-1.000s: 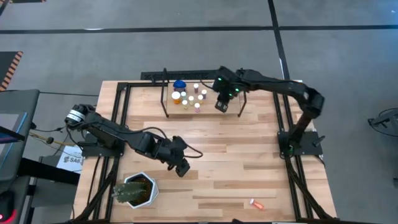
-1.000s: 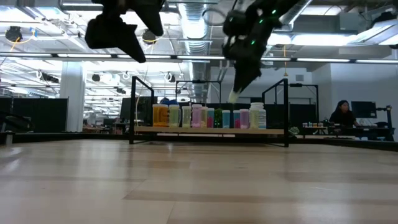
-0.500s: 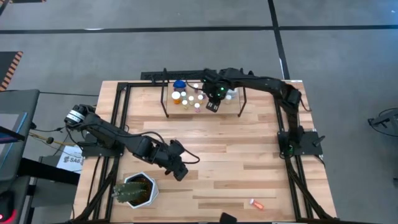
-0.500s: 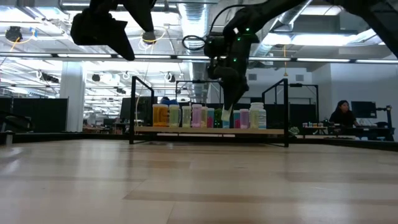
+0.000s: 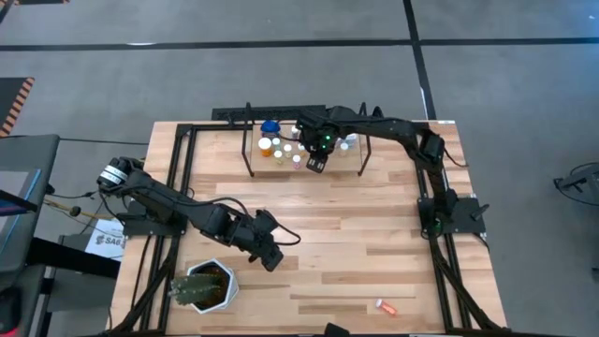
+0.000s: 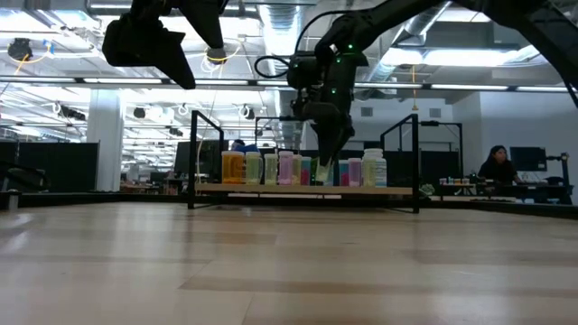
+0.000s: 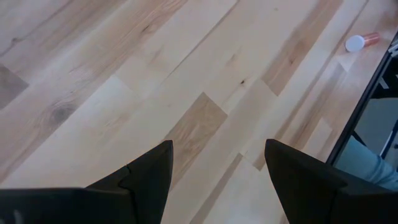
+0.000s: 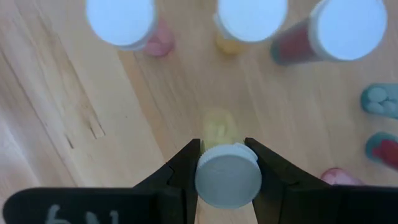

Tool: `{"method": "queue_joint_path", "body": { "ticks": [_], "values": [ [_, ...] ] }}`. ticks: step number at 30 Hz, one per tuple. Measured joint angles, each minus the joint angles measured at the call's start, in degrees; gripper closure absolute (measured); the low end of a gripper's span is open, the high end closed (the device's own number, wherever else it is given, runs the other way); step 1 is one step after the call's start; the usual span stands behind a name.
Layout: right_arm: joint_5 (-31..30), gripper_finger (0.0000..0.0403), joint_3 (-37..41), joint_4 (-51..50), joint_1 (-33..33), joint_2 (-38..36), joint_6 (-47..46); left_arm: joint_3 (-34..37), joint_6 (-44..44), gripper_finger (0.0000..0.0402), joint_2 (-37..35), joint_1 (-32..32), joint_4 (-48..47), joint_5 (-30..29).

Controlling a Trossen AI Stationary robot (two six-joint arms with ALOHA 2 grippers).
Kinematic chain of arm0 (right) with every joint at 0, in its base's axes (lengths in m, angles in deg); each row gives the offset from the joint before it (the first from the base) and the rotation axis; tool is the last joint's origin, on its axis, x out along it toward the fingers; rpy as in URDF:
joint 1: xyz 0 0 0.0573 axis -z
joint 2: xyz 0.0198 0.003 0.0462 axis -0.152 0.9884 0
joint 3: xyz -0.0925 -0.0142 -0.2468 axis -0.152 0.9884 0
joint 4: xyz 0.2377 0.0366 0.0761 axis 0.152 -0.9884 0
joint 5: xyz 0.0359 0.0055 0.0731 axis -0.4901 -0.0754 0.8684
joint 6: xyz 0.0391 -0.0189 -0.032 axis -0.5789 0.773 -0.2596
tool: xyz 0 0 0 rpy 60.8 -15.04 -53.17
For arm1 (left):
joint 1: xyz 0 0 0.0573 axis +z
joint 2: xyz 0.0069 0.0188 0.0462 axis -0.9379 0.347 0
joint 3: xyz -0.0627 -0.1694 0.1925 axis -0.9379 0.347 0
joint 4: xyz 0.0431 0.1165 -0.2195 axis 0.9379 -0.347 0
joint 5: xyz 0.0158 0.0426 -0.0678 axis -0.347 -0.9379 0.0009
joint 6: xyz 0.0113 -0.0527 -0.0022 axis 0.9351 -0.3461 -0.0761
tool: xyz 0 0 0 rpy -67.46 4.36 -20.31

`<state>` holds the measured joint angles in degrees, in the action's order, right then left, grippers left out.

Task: Pick and place medicine bottles onto shelf by color
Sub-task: Put the yellow pill bottle on the shelf

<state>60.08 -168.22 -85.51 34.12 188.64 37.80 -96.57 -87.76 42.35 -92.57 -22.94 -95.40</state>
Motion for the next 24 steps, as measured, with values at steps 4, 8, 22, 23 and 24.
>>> {"method": "queue_joint_path", "body": {
  "ticks": [4, 8, 22, 23, 24],
  "values": [
    [0.0, 0.0274, 0.0, 0.0, -0.6, 0.0, 0.0, 0.0, 0.0, 0.0161, 0.0, 0.0, 0.0, 0.0],
    [0.0, 0.0274, 0.0, 0.4, -1.4, 0.0, 0.0, 0.0, 0.0, 0.0161, 0.0, 0.0, 0.0, 0.0],
    [0.0, 0.0271, 0.0, 1.5, -2.9, 0.0, 0.1, 0.0, 0.1, 0.0161, 0.0, 0.0, 0.0, 0.4],
    [0.0, 0.0271, 0.0, 1.4, -2.9, 0.0, 0.1, 0.0, 0.1, 0.0161, 0.0, 0.0, 0.0, 0.4],
    [0.0, 0.0271, 0.0, 1.5, -2.9, 0.0, 0.1, 0.0, 0.1, 0.0161, 0.0, 0.0, 0.1, 0.4]
  ]
}}
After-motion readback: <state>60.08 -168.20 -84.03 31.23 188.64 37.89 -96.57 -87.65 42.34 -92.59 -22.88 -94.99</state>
